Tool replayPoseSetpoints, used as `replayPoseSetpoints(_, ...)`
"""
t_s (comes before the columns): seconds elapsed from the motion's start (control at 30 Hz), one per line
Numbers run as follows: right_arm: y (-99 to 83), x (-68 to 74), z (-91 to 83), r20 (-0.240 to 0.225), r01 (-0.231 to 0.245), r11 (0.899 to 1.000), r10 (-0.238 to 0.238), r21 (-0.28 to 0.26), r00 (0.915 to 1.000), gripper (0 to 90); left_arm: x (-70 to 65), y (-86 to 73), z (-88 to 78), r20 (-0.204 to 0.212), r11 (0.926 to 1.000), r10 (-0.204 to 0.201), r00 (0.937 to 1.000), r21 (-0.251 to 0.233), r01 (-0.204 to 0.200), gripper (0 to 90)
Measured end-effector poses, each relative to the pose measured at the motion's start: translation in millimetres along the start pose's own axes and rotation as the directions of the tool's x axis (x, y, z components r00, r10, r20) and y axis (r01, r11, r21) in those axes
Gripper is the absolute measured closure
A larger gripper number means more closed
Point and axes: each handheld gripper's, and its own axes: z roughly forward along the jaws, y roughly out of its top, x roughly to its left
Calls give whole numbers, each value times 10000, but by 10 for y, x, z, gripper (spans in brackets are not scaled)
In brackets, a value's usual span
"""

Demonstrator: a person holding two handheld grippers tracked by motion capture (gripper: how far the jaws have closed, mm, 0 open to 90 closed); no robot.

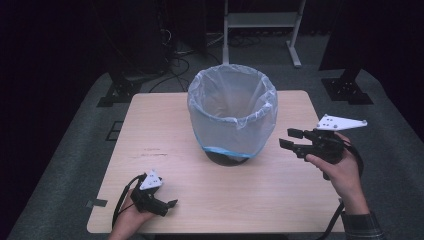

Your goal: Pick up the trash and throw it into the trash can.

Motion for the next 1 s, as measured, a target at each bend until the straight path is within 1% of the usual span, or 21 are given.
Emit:
replayPoseSetpoints(0.07,-63,-2,7,31,-33,9999,33,117,10000,447,-1,0,-1,0,10000,-1,10000,12,1,0)
replayPoseSetpoints(0.1,-134,-3,15,7,-90,9998,90,167,10000,447,-1,0,-1,-2,10000,-2,10000,11,2,0)
replayPoseSetpoints(0.17,-163,-4,19,16,-107,9998,107,191,9999,447,-2,-1,-1,-2,10000,-9,10000,3,9,0)
replayPoseSetpoints(0.23,-286,-13,34,40,-280,9989,279,387,9996,447,-2,-1,-1,-3,10000,-8,10000,1,8,0)
replayPoseSetpoints(0.27,-286,-13,34,40,-280,9989,279,387,9996,447,-2,-1,-1,-4,10000,-11,10000,-1,11,0)
replayPoseSetpoints(0.3,-357,-17,46,52,-377,9976,375,577,9993,446,-2,0,-1,-2,10000,-12,10000,4,12,0)
replayPoseSetpoints(0.33,-357,-17,46,52,-377,9976,375,577,9993,446,-2,0,-1,-2,10000,-12,10000,4,12,0)
replayPoseSetpoints(0.37,-425,-17,55,60,-457,9965,454,694,9990,445,-3,-1,-1,-6,10000,-11,10000,1,11,0)
replayPoseSetpoints(0.43,-450,-17,57,73,-491,9961,487,736,9988,445,-3,-1,-1,-6,10000,-6,10000,1,6,0)
replayPoseSetpoints(0.47,-484,-16,61,100,-523,9956,517,781,9986,445,-4,-1,-1,-6,10000,-14,10000,-5,14,0)
replayPoseSetpoints(0.5,-556,-21,66,157,-549,9948,537,861,9984,445,-4,-1,-1,-6,10000,-13,10000,-5,13,0)
replayPoseSetpoints(0.57,-615,-26,71,202,-644,9938,629,911,9978,440,-4,-1,-1,-7,10000,-9,10000,-3,9,0)
replayPoseSetpoints(0.67,-663,-24,72,258,-730,9923,708,997,9972,438,-3,-1,-1,-6,10000,-9,10000,-4,9,0)
replayPoseSetpoints(0.7,-724,-18,80,337,-783,9905,749,1134,9966,424,-3,-1,-1,-7,10000,-8,10000,-1,8,0)
replayPoseSetpoints(0.77,-746,-15,84,370,-773,9901,735,1174,9966,417,-4,-1,-1,-7,10000,-10,10000,-3,10,0)
replayPoseSetpoints(0.87,-864,-8,117,479,-856,9835,789,1596,9957,390,-3,-1,-1,-6,10000,-7,10000,-1,7,0)
replayPoseSetpoints(0.9,-885,-10,126,462,-815,9830,749,1644,9961,382,-3,-1,-1,-6,10000,-7,10000,-1,7,0)
replayPoseSetpoints(1.0,-967,-2,161,599,-800,9786,698,1897,9958,357,-3,-1,-1,-6,10000,-8,10000,-2,8,0)
